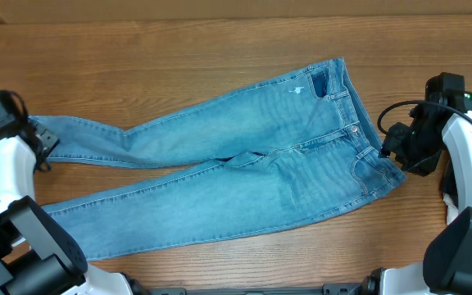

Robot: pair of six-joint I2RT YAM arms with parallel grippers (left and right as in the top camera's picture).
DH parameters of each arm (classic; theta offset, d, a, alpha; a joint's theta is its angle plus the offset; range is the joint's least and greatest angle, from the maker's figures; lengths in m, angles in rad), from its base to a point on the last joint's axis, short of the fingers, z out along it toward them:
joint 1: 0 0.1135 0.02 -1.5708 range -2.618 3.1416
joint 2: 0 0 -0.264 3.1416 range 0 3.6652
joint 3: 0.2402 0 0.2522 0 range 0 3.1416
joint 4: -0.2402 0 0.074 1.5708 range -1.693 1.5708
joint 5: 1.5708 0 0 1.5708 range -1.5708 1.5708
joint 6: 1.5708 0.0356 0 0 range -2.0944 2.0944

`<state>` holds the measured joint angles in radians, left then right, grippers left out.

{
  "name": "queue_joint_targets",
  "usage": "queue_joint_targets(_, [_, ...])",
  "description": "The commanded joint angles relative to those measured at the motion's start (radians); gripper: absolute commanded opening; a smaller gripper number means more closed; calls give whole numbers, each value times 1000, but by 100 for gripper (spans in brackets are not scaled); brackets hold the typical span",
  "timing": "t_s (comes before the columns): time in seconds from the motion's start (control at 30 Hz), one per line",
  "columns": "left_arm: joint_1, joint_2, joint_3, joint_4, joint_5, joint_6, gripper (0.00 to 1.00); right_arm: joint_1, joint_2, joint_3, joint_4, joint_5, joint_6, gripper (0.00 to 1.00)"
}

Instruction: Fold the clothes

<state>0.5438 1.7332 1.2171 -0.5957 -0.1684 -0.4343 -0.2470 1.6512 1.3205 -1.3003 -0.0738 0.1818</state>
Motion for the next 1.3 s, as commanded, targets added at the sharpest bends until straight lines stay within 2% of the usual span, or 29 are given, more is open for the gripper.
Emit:
queue_joint_targets(0.0, [69, 59, 6, 5, 1, 11, 57, 3, -11, 14, 5, 5, -8, 59])
queue_joint_targets(0.13, [133, 138, 6, 49, 17, 13, 71, 3, -11, 14, 5, 5, -8, 59])
queue_joint_targets(0.23, [144, 178, 6, 130, 93, 87, 74, 3, -11, 14, 5, 5, -8, 59])
queue_joint_targets(0.47, [142, 299, 6, 255, 177, 87, 75, 3, -11, 14, -3, 5, -8, 59])
queue_joint_targets(0.53, [142, 303, 6, 267, 196, 82, 68, 3, -11, 14, -3, 5, -8, 59])
queue_joint_targets(0.6, [142, 303, 9, 268, 195, 83, 45, 3, -11, 14, -3, 5, -8, 58])
queue_joint_targets(0.63, [142, 303, 9, 267, 196, 83, 24, 3, -11, 14, -3, 5, -8, 58])
queue_joint_targets(0.7, [142, 303, 9, 263, 195, 83, 7, 3, -11, 14, -2, 5, -8, 58])
queue_joint_targets(0.73, [142, 303, 9, 262, 195, 83, 4, 3, -11, 14, -2, 5, -8, 58])
queue_joint_targets(0.87, [164, 285, 53, 172, 185, 74, 4, 3, -11, 14, -2, 5, -8, 58])
queue_joint_targets(1.03, [310, 245, 177, 27, 126, 16, 4, 3, -11, 14, 5, 5, -8, 58])
queue_joint_targets(1.17, [377, 245, 205, -42, 126, -34, 4, 3, -11, 14, 14, 5, -8, 58])
queue_joint_targets(1.27, [366, 245, 205, -75, 208, -14, 4, 3, -11, 14, 38, -3, -9, 68])
